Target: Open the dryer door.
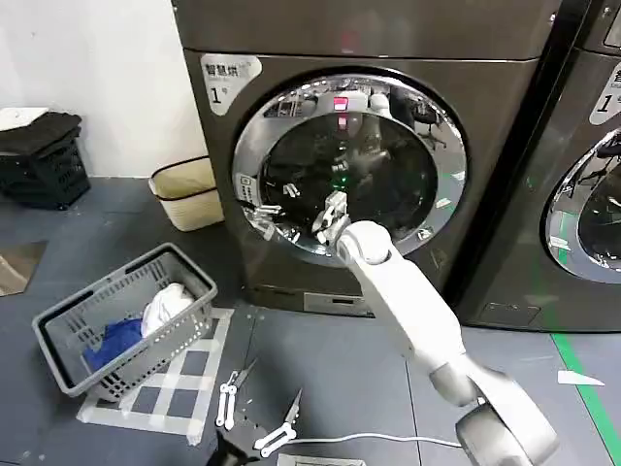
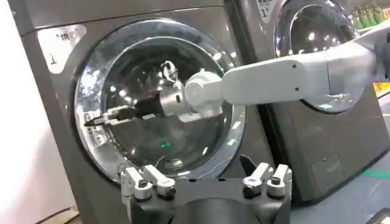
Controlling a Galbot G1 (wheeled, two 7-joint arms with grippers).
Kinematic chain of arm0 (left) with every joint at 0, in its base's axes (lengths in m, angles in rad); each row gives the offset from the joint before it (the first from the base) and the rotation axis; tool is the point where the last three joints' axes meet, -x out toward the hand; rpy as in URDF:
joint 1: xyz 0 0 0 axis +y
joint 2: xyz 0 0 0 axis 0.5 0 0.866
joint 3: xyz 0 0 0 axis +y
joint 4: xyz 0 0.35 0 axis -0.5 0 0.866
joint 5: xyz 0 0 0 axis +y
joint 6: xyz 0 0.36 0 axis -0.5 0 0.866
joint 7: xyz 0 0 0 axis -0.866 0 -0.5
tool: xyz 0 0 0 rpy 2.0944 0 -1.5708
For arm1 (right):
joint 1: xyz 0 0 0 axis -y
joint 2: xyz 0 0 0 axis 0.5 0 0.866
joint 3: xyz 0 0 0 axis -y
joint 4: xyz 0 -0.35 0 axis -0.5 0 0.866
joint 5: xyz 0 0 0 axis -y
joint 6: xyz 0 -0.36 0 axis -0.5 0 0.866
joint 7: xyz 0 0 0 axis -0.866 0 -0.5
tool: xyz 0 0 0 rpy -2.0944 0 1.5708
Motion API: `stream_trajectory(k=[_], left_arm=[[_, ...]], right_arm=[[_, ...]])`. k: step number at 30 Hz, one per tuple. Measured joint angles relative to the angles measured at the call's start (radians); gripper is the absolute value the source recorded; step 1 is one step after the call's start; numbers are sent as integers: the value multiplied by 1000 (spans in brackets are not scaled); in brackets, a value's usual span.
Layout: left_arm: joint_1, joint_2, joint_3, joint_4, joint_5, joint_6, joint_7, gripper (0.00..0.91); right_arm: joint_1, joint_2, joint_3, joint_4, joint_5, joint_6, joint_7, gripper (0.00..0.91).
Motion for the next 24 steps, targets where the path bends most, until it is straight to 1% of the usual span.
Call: stream_trajectory(k=[17, 24], left_arm=[[-1, 2, -5, -1, -4, 0, 0, 907], [-3, 1, -5, -1, -7, 0, 0, 907]], right_arm=[[28, 19, -19, -20, -3, -3, -55, 907], [25, 13, -23, -6, 0, -10, -104, 907]])
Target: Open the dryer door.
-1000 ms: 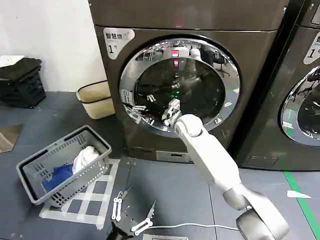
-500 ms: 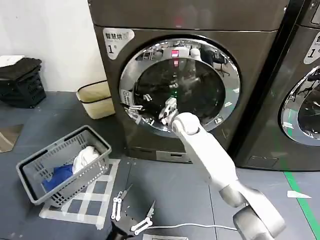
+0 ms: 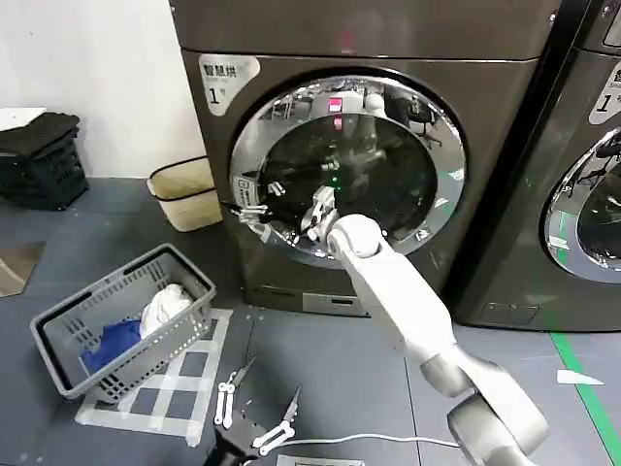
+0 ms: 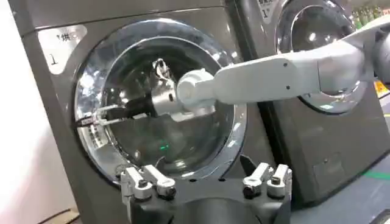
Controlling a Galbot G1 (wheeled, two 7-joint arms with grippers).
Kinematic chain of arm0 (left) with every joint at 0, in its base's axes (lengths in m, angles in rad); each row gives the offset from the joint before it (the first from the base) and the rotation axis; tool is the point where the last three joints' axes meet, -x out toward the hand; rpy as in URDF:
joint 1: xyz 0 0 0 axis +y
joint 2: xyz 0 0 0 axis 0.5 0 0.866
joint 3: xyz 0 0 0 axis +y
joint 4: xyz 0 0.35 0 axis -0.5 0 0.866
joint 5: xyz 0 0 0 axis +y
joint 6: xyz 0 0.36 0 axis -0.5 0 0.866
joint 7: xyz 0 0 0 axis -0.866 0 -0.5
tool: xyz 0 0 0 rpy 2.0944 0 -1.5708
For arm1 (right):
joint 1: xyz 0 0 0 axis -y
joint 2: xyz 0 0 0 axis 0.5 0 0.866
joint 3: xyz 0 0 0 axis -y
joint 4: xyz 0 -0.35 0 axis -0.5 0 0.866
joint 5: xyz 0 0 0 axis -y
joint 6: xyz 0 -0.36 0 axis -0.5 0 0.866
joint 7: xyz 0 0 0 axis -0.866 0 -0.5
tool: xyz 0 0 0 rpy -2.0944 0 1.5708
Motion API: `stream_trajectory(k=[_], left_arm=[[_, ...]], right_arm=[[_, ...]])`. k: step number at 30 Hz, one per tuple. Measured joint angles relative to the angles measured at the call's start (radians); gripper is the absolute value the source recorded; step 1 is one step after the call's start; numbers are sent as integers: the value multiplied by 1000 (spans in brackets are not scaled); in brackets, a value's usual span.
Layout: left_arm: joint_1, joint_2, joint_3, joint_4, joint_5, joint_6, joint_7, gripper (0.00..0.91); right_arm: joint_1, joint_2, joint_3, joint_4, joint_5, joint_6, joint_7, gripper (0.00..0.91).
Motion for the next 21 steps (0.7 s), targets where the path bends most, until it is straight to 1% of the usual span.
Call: stream_trajectory(k=[2, 4, 8, 13, 18, 21], left_arm=[[0, 0, -1, 0, -1, 0, 0, 907], [0, 1, -2, 0, -2, 0, 0, 907], [-5, 2, -9, 5, -10, 0, 0, 907], [-15, 8, -30, 6, -40, 10, 7, 907], [-21, 22, -74, -5, -91, 36, 16, 907], [-29, 31, -109, -16, -129, 58, 23, 907]], right_arm=[[-2, -9, -1, 10, 7, -13, -24, 907], [-3, -22, -6, 21, 32, -23, -54, 907], [2, -52, -23, 40, 87, -8, -122, 907], [12, -106, -64, 35, 189, 83, -265, 907], [10, -143, -87, 39, 259, 97, -387, 907], [10, -156, -94, 43, 276, 99, -459, 907]])
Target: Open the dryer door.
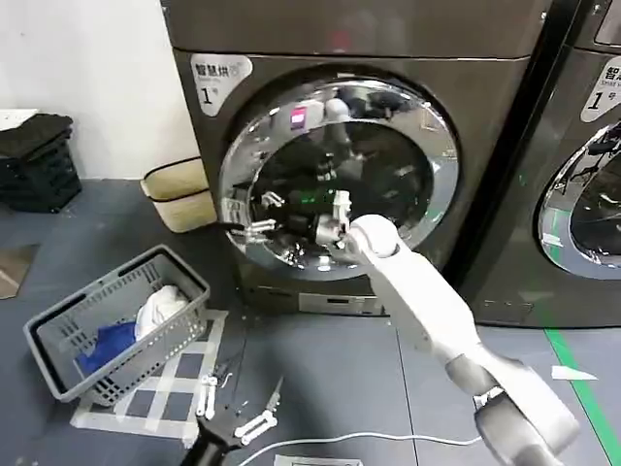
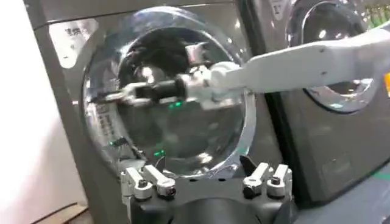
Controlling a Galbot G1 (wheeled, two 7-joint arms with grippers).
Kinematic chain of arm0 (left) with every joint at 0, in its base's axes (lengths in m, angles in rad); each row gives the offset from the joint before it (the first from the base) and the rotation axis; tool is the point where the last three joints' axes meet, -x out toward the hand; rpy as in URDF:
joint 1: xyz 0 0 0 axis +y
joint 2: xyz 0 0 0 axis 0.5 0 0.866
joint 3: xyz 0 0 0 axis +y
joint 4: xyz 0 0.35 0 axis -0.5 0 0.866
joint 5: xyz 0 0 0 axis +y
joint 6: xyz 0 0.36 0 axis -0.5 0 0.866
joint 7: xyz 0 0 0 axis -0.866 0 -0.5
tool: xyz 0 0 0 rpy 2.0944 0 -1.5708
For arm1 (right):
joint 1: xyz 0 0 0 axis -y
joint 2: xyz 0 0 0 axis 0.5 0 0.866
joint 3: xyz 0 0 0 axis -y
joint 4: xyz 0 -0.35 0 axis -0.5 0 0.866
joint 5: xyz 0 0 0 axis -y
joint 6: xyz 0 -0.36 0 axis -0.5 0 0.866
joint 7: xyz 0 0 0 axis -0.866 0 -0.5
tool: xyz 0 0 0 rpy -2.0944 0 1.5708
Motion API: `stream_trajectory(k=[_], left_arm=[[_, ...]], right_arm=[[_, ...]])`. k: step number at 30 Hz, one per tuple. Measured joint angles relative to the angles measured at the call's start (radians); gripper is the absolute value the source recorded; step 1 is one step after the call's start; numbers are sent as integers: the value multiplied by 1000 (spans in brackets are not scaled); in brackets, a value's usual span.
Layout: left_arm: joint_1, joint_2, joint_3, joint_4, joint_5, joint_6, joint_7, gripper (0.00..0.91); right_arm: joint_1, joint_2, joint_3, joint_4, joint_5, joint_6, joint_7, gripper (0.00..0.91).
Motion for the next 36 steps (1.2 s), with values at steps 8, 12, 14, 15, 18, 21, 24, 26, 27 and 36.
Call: stream_trajectory(k=[8, 12, 14, 15, 18, 21, 24, 26, 27, 36], left_arm=[[-35, 32, -127, -22, -117, 81, 22, 907], [-66, 54, -191, -23, -176, 122, 30, 907], [-85, 64, -220, -24, -210, 146, 39, 907], [-95, 70, -235, -23, -225, 155, 42, 907], [-128, 89, -274, -17, -267, 178, 53, 907], [-159, 116, -311, -4, -326, 192, 57, 907], [-183, 150, -335, 12, -375, 205, 56, 907], [-203, 175, -341, 26, -394, 212, 55, 907], [-215, 191, -341, 35, -400, 216, 55, 907], [-342, 327, -287, 124, -469, 256, 63, 907]], right_arm=[[-11, -52, -22, 31, 18, 1, -148, 907], [-24, -78, -24, 44, 33, -2, -220, 907], [-31, -90, -24, 50, 41, -3, -254, 907], [-34, -95, -24, 52, 44, -4, -269, 907], [-43, -114, -24, 63, 47, -4, -309, 907], [-53, -130, -24, 75, 49, -3, -334, 907], [-64, -150, -24, 90, 49, 3, -352, 907], [-69, -161, -22, 100, 49, 12, -362, 907], [-72, -167, -22, 104, 49, 15, -368, 907], [-113, -223, 5, 173, 42, 28, -374, 907]])
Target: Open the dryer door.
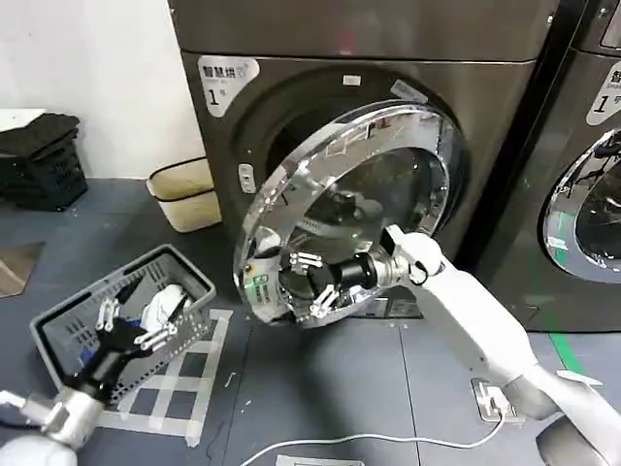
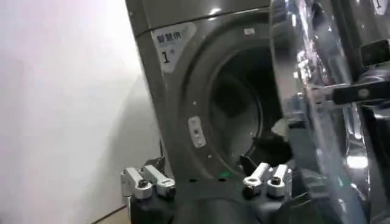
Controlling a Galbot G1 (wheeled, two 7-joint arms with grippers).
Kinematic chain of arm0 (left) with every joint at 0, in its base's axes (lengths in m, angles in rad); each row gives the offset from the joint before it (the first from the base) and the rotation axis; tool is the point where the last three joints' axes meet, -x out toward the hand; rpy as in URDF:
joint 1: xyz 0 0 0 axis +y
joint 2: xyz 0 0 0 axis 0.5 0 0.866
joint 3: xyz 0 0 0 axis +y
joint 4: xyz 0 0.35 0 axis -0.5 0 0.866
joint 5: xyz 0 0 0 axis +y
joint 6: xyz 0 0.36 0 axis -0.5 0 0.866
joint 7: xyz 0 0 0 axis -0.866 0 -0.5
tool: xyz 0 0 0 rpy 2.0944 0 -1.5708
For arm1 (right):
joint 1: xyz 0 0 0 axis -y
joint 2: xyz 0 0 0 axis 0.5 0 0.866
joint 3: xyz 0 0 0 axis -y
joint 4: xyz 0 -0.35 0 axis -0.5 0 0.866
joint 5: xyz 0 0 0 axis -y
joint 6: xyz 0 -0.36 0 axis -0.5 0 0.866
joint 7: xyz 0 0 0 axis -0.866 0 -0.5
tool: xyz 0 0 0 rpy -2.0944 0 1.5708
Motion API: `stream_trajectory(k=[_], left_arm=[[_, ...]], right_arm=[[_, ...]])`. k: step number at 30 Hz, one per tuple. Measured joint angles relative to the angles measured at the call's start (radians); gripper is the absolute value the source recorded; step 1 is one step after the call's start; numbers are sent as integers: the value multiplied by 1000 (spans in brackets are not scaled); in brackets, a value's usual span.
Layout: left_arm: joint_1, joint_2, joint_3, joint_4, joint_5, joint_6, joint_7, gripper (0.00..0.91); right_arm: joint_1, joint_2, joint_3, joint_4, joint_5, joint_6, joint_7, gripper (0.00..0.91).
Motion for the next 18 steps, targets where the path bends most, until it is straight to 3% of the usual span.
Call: stream_trajectory(k=[8, 18], left_arm=[[-105, 101, 74, 84, -25, 7, -4, 907], [-244, 160, 161, 186, -48, 20, -20, 907]], right_arm=[[-39, -39, 60, 48, -61, 21, 2, 907], [-96, -85, 144, 99, -65, 20, 5, 907]])
